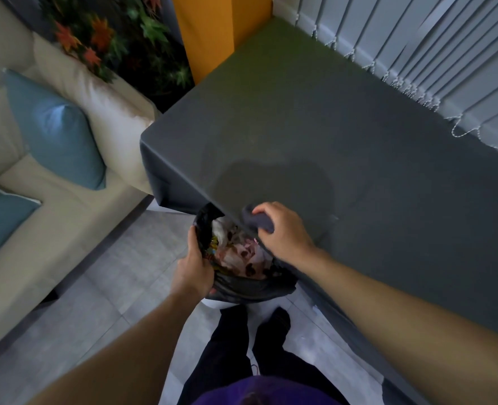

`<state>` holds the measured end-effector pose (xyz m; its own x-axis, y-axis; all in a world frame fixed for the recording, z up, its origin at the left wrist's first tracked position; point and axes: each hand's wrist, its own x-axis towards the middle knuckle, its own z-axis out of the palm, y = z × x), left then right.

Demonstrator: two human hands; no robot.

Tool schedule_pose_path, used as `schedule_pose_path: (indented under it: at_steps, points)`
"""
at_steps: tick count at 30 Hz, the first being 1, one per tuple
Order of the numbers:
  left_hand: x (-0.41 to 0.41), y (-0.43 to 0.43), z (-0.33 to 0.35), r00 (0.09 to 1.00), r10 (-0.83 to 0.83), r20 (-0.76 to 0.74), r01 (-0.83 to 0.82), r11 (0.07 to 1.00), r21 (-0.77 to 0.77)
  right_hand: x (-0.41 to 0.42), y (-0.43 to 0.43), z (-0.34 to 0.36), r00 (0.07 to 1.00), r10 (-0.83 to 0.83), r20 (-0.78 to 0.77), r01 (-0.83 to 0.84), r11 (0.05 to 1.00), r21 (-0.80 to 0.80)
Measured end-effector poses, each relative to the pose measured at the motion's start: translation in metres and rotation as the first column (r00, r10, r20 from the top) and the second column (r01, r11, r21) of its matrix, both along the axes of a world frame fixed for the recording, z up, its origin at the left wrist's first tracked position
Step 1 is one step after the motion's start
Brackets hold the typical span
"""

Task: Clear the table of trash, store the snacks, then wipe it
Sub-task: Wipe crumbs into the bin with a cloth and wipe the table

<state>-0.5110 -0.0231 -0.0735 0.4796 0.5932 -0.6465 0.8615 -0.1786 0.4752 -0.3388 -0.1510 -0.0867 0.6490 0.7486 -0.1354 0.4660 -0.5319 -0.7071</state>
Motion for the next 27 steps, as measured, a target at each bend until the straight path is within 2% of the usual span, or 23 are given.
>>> schedule_pose_path:
  at_steps: [3, 5, 6, 9, 10, 12, 13, 14, 15, 17, 18, 19, 20, 21, 23, 25, 26, 27]
  points:
    - [0.000, 0.000, -0.003, 1.000, -0.006, -0.018, 0.007, 0.999, 0.034, -0.024, -0.009, 0.008, 0.932, 0.355, -0.071, -0.355, 0.935, 0.010]
    - [-0.001, -0.001, -0.004, 1.000, -0.012, -0.011, 0.012, 0.999, 0.046, -0.034, -0.015, 0.008, 0.881, 0.463, -0.091, -0.465, 0.885, 0.005]
    - [-0.002, -0.001, -0.004, 1.000, -0.013, -0.005, 0.013, 0.999, 0.042, -0.034, -0.016, 0.007, 0.902, 0.424, -0.079, -0.423, 0.906, 0.031]
    - [-0.003, -0.001, -0.004, 1.000, -0.009, 0.001, 0.009, 1.000, 0.027, -0.021, -0.018, 0.000, 0.987, 0.153, 0.045, -0.155, 0.987, 0.040]
    - [-0.002, -0.001, -0.004, 1.000, -0.008, 0.001, 0.008, 1.000, 0.030, -0.017, -0.018, 0.000, 0.983, 0.168, 0.073, -0.167, 0.986, -0.018]
    - [-0.003, -0.002, -0.004, 1.000, -0.014, 0.002, 0.014, 0.999, 0.045, -0.011, -0.017, 0.003, 0.922, 0.387, 0.032, -0.380, 0.916, -0.128]
    - [-0.003, -0.003, -0.004, 1.000, -0.014, 0.004, 0.014, 0.999, 0.046, -0.012, -0.017, 0.006, 0.882, 0.471, -0.008, -0.467, 0.872, -0.146]
    - [-0.004, -0.003, -0.004, 1.000, -0.017, 0.004, 0.017, 0.999, 0.042, -0.011, -0.018, 0.006, 0.880, 0.475, -0.018, -0.474, 0.872, -0.124]
    - [-0.004, -0.004, -0.004, 1.000, -0.016, 0.007, 0.016, 0.999, 0.033, -0.009, -0.018, 0.006, 0.920, 0.391, -0.006, -0.391, 0.918, -0.066]
    - [-0.004, -0.004, -0.003, 1.000, -0.004, 0.009, 0.004, 1.000, 0.013, -0.002, -0.018, 0.003, 0.999, 0.025, 0.037, -0.027, 0.998, 0.052]
    - [-0.003, -0.005, -0.003, 1.000, 0.000, 0.004, 0.000, 1.000, 0.007, 0.003, -0.018, 0.003, 0.986, -0.152, 0.061, 0.149, 0.987, 0.057]
    - [-0.003, -0.005, -0.002, 1.000, -0.001, -0.003, 0.001, 1.000, 0.004, 0.008, -0.020, 0.002, 0.961, -0.261, 0.093, 0.260, 0.965, 0.025]
    - [-0.002, -0.007, -0.002, 1.000, -0.006, -0.010, 0.006, 1.000, 0.003, 0.011, -0.023, 0.001, 0.951, -0.288, 0.116, 0.292, 0.956, -0.023]
    - [-0.001, -0.008, -0.002, 1.000, -0.007, -0.011, 0.007, 1.000, 0.001, 0.012, -0.027, 0.000, 0.966, -0.234, 0.108, 0.241, 0.969, -0.058]
    - [-0.001, -0.011, -0.004, 1.000, -0.005, 0.002, 0.005, 1.000, -0.011, 0.010, -0.036, 0.002, 1.000, -0.007, 0.012, 0.007, 0.999, -0.031]
    - [-0.001, -0.015, -0.005, 1.000, -0.016, 0.008, 0.016, 1.000, -0.012, 0.010, -0.049, 0.003, 0.980, 0.196, -0.026, -0.196, 0.981, 0.016]
    - [0.000, -0.017, -0.005, 1.000, -0.022, 0.007, 0.022, 1.000, -0.016, 0.015, -0.054, 0.002, 0.980, 0.199, 0.004, -0.199, 0.980, 0.027]
    - [0.000, -0.019, -0.005, 1.000, -0.028, 0.013, 0.028, 0.999, -0.022, 0.022, -0.058, 0.001, 0.992, 0.114, 0.056, -0.117, 0.992, 0.056]
